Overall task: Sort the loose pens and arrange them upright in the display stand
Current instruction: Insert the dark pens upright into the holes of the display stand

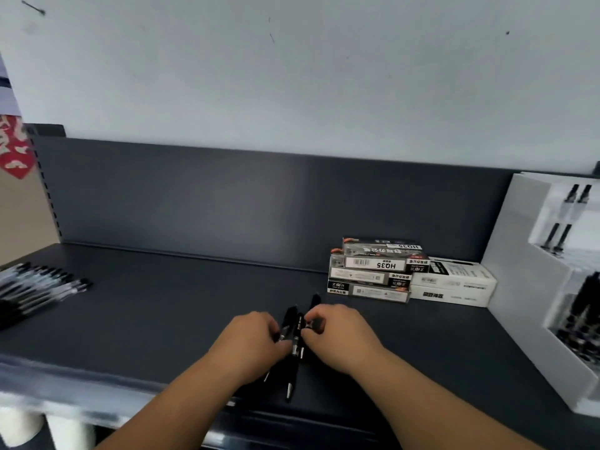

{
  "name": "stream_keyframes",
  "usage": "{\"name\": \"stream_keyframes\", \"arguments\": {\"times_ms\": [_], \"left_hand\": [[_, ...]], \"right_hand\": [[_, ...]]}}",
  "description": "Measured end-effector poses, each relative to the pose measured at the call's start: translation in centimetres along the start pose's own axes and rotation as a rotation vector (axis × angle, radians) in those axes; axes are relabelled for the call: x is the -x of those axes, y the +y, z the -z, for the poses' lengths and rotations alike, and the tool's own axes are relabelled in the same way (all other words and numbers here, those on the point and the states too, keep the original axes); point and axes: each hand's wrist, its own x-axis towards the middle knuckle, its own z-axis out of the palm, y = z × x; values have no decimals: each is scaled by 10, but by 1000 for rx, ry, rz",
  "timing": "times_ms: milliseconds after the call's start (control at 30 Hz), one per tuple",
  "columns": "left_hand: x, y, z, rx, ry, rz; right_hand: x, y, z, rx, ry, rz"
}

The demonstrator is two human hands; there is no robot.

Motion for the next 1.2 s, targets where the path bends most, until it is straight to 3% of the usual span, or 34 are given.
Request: {"name": "stream_keyframes", "arguments": {"times_ms": [433,667,1200], "left_hand": [[-5,14,4,-45,-170,-17],[-6,15,6,0,-208,-16],[-16,36,-5,-38,-112,-96]], "right_hand": [[5,1,11,-70,67,-158],[15,4,16,42,67,-197],[26,6,36,54,43,-360]]}}
